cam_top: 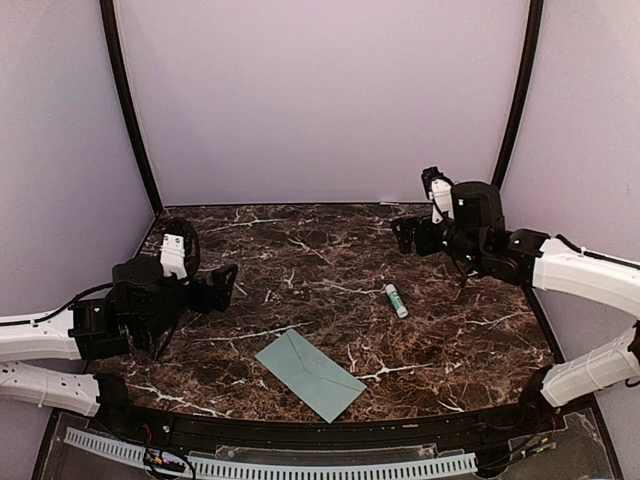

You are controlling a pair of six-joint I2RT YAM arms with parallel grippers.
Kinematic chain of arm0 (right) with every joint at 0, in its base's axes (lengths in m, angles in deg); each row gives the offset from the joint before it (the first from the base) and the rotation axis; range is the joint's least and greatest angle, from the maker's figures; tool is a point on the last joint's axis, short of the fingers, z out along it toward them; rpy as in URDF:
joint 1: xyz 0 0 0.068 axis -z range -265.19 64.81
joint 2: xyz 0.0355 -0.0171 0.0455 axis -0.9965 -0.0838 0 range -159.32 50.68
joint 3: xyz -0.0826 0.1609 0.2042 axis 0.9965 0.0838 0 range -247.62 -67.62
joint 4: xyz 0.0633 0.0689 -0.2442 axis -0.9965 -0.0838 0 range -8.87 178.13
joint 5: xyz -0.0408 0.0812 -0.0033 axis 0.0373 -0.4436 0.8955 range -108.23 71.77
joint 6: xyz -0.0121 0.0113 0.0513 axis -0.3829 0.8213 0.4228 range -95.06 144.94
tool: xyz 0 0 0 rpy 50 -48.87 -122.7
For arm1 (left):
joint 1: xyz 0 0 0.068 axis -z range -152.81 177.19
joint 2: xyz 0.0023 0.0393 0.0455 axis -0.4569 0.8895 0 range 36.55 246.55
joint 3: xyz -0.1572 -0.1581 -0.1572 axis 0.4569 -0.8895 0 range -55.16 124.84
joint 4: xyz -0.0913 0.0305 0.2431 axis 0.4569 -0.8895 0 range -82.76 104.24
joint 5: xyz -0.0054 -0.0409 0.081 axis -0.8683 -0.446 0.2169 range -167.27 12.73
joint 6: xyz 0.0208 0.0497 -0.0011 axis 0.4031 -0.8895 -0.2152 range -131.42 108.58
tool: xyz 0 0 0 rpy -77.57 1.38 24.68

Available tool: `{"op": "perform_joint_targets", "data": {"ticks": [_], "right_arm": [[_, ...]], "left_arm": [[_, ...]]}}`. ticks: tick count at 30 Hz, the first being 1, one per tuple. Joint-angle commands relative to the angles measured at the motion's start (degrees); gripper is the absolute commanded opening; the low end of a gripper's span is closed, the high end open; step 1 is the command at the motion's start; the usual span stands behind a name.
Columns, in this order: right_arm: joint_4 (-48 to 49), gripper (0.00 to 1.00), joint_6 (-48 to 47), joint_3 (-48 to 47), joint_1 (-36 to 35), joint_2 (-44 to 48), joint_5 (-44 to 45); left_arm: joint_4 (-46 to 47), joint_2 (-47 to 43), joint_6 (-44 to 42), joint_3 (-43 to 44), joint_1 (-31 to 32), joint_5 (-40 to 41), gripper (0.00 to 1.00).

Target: Place the letter into the envelope and seal it

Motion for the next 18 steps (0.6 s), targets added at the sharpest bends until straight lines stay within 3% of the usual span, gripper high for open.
{"op": "perform_joint_targets", "data": {"ticks": [1,8,18], "right_arm": [[9.9,0.99,-0.9,5.8,0.4,5.1,9.4],[27.3,0.99,-1.1,21.9,0.4,14.5,12.5],[46.1,0.99,-1.4,35.7,0.4,13.3,11.5]], "left_arm": [[-2.8,-1.0,-1.4,-1.1,-6.9,4.5,0.99],[-1.1,-4.0,-4.2,-3.7,-14.5,7.0,0.99],[-1.9,-12.8,-1.8,-8.5,-17.6,6.6,0.99]]}}
